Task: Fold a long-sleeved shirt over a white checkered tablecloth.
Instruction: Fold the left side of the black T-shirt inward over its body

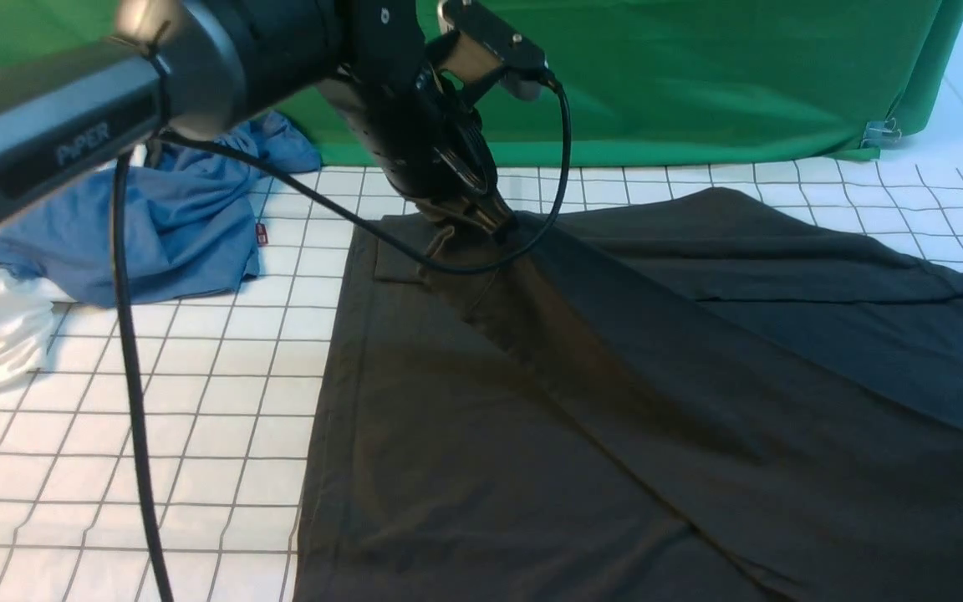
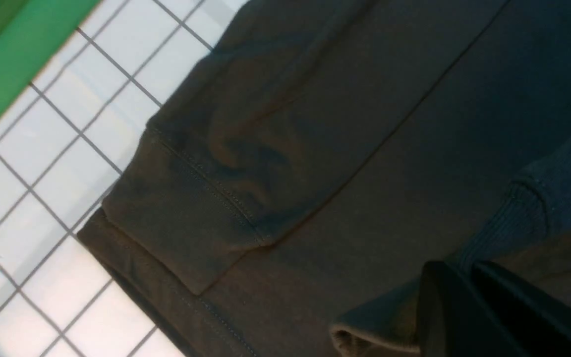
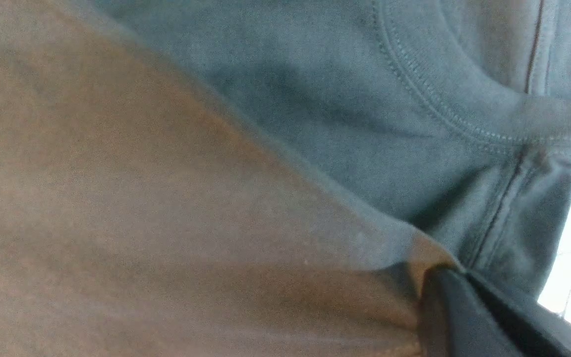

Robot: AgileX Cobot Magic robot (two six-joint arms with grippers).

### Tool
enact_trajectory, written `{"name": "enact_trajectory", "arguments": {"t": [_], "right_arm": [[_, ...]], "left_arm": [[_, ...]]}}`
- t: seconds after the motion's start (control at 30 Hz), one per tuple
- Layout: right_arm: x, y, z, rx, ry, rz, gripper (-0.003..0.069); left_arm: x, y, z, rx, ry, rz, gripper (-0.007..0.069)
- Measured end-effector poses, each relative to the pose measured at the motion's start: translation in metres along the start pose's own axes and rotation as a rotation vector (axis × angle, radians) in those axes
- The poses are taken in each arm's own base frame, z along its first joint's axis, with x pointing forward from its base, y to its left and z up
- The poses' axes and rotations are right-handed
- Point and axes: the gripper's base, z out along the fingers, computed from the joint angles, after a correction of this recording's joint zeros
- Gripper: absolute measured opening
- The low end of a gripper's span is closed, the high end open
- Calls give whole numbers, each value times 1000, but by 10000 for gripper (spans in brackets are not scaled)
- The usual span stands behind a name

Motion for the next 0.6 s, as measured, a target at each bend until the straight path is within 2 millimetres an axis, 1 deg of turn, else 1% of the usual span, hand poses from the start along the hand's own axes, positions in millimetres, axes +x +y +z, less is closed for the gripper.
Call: {"name": "enact_trajectory", "arguments": {"t": [0.17, 0.3, 0.4, 0.6], "right_arm": [[2, 1, 5, 9, 3, 10, 63], [11, 7, 19, 1, 20, -2, 68], [15, 10, 26, -3, 26, -1, 76], [15, 9, 28, 21, 12, 7, 89]], "left_arm": [[2, 0, 13, 5, 12, -2, -29], [3, -2, 21, 27, 12, -20, -29], [4, -3, 25, 39, 15, -30, -29], [9, 3, 35, 59, 24, -63, -27]]}}
